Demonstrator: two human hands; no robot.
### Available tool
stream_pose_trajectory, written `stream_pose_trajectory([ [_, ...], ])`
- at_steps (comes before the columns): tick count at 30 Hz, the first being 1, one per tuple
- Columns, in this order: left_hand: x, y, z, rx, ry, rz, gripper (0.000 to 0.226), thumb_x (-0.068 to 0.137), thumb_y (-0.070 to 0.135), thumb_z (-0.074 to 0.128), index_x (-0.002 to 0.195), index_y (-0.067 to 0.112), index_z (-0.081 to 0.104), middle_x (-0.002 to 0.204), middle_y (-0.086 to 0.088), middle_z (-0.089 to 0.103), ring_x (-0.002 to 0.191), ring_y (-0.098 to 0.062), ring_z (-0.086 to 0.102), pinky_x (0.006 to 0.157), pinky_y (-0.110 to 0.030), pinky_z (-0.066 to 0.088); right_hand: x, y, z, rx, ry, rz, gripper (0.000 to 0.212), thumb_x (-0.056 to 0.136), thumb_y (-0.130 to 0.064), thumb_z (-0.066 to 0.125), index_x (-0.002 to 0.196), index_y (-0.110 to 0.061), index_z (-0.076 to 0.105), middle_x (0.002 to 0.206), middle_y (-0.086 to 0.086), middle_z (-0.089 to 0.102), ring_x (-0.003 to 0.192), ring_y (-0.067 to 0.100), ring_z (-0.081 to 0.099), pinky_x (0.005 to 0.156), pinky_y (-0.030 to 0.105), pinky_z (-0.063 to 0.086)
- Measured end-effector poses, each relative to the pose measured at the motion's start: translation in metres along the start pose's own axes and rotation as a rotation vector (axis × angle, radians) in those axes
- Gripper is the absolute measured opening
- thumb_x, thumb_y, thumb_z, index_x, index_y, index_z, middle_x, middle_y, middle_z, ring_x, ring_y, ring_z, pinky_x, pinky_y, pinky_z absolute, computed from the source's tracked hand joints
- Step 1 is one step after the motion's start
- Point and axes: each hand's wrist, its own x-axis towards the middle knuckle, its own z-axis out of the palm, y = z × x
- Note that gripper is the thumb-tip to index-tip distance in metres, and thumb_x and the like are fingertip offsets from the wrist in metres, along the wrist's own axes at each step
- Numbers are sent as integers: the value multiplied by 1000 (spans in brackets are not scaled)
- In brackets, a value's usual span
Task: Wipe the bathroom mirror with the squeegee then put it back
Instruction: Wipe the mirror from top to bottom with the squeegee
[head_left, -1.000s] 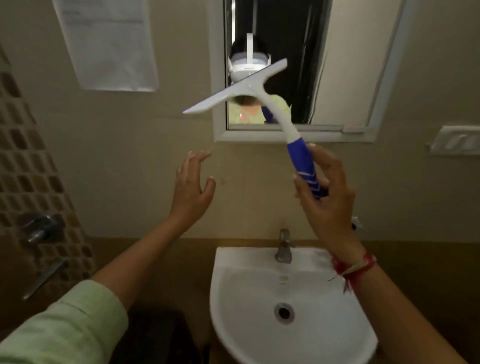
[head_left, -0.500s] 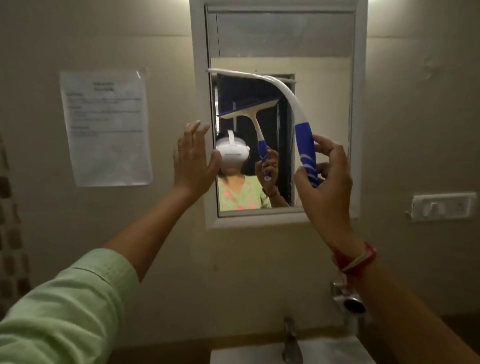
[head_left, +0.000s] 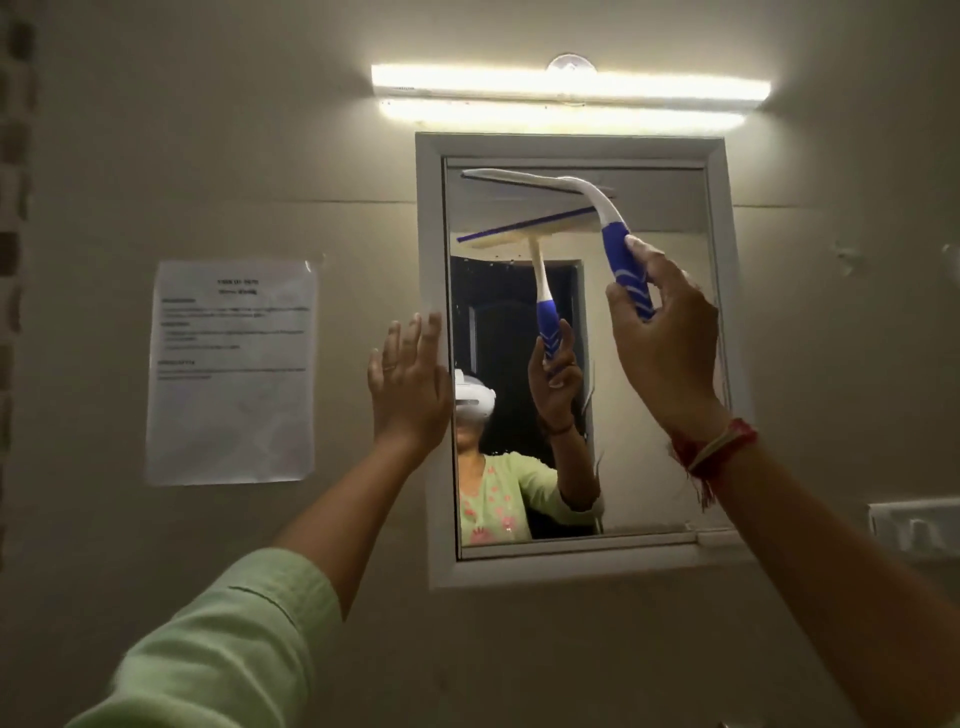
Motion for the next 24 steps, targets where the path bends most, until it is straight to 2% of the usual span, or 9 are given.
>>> stream_pose_trajectory([
  [3,-2,3,7,-56,44,-27,53,92,25,27,145,27,21,150,-7,30,141,-27,18,112,-50,13,7,-3,17,-21,14,7,43,89,-21,60,130,-14,51,124,5,61,106,15,60,79,10,43],
  [7,-4,2,15,-111,126,-40,50,92,22,29,142,26,30,147,-7,36,139,-28,25,110,-50,18,6,-3,42,17,55,32,42,91,-22,55,132,-15,48,128,5,58,110,20,58,85,20,47],
  [11,-6,0,19,-127,164,-24,50,91,26,25,140,26,34,145,-8,39,138,-28,27,109,-50,19,7,2,59,97,54,53,44,92,-16,54,134,-10,44,131,9,54,113,18,55,79,6,41],
  [14,-7,0,21,-136,173,-21,49,92,27,24,140,25,35,144,-7,40,137,-28,28,109,-50,21,8,1,69,121,51,38,44,92,-14,53,135,-9,43,129,12,54,112,19,55,77,3,41],
  [17,-6,0,21,-151,179,-17,48,92,22,30,140,24,35,143,-8,42,137,-29,29,108,-51,22,9,-1,76,85,39,5,45,93,-15,51,137,-10,41,124,13,55,109,21,56,86,16,47],
  [21,-7,0,20,-149,177,-10,49,91,20,32,140,22,36,142,-9,43,137,-30,29,108,-51,22,8,-3,78,45,23,-33,45,94,-18,49,138,-11,40,121,11,60,105,22,60,86,21,49],
  [24,-8,0,20,-138,173,-11,49,91,21,32,140,22,35,143,-9,42,137,-30,29,108,-51,22,4,-3,75,4,19,-47,47,93,-20,50,138,-11,39,119,14,62,102,26,63,90,33,53],
])
